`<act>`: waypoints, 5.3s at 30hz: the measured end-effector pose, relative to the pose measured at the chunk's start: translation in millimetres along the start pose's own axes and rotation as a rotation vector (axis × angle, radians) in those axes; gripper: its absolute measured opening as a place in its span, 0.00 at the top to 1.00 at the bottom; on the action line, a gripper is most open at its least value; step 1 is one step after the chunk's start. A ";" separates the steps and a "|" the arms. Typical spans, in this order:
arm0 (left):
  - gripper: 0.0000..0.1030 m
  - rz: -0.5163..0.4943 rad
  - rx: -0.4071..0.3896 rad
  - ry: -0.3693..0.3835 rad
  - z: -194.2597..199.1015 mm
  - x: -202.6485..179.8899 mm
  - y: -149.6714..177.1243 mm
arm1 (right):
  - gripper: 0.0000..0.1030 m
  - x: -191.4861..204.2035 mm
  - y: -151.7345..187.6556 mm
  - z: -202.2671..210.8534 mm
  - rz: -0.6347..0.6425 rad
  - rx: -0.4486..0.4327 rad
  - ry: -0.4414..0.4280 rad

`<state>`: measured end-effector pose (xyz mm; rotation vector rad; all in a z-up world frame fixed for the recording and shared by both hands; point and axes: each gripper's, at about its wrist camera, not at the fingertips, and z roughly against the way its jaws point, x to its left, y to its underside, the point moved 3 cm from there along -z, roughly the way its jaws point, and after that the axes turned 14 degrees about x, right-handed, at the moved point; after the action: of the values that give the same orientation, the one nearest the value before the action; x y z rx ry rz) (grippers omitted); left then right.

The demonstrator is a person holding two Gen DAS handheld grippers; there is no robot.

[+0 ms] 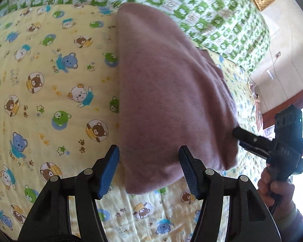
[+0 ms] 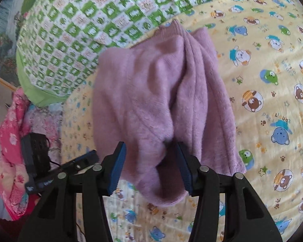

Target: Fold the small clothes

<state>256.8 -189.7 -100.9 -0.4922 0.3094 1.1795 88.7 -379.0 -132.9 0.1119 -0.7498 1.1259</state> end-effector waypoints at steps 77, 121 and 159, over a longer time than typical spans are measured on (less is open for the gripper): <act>0.24 0.041 0.043 0.026 -22.5 -22.0 -62.2 | 0.15 -48.4 -56.3 9.3 0.011 -0.085 0.058; 0.62 0.277 -0.199 0.039 112.2 145.1 113.5 | 0.74 139.4 25.9 -132.4 0.261 0.246 -0.279; 0.33 0.278 -0.062 -0.023 99.7 161.7 199.5 | 0.71 113.3 102.6 -105.4 0.140 0.255 -0.145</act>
<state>126.1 50.5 -134.0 -0.4998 0.3295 1.4670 77.7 -198.2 -173.9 0.3639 -0.7485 1.3553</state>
